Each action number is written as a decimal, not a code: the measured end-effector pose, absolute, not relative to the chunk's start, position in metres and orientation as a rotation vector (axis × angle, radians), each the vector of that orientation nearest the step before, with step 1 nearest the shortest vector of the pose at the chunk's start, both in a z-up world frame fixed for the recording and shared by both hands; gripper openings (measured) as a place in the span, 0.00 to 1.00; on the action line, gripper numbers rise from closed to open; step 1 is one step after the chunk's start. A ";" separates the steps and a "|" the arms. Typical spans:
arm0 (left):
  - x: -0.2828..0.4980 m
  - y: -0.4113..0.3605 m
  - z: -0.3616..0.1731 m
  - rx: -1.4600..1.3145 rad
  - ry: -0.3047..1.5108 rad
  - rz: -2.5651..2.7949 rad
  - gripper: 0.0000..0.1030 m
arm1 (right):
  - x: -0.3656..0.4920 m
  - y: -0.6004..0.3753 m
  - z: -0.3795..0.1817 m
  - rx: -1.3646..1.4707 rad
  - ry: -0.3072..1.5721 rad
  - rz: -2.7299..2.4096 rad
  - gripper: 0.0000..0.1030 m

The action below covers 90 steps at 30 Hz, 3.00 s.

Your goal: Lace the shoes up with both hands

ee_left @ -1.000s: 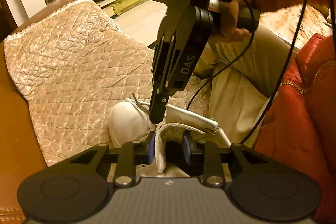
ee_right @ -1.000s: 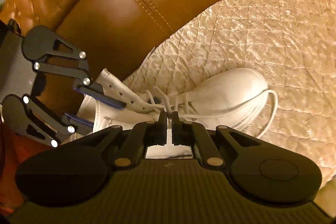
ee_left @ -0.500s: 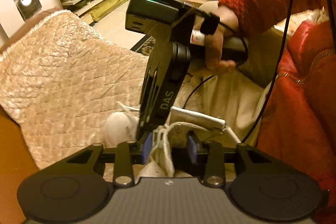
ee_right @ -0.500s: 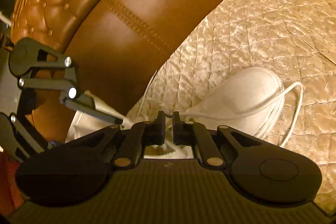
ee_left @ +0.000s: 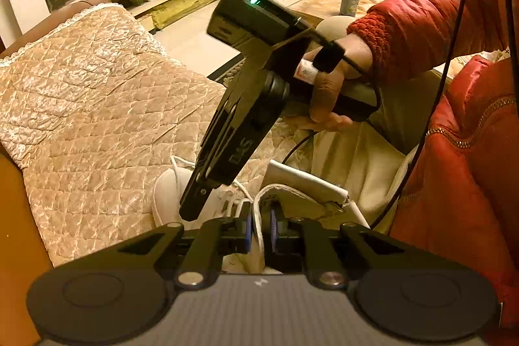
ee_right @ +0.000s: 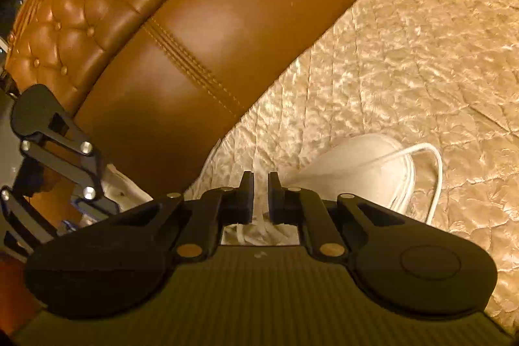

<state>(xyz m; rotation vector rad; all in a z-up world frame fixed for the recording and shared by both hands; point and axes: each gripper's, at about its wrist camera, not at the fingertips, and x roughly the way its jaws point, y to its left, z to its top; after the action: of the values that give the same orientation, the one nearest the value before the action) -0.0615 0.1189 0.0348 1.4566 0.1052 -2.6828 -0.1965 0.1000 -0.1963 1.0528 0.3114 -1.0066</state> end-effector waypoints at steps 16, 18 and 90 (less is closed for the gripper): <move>-0.050 0.126 0.035 1.293 0.207 -2.641 0.10 | -0.087 -0.011 -0.221 0.784 0.931 -0.745 0.40; -0.046 0.124 0.035 1.252 0.239 -2.637 0.10 | -0.090 -0.006 -0.223 0.789 0.922 -0.784 0.31; -0.005 0.115 0.049 0.976 0.421 -2.557 0.02 | -0.146 0.103 -0.142 0.895 0.939 -0.707 0.39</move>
<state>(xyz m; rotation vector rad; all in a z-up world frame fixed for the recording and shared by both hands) -0.0055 0.1154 0.0487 0.9762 0.4212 -2.5575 -0.1457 0.1032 -0.1415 0.8947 0.9387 -0.7068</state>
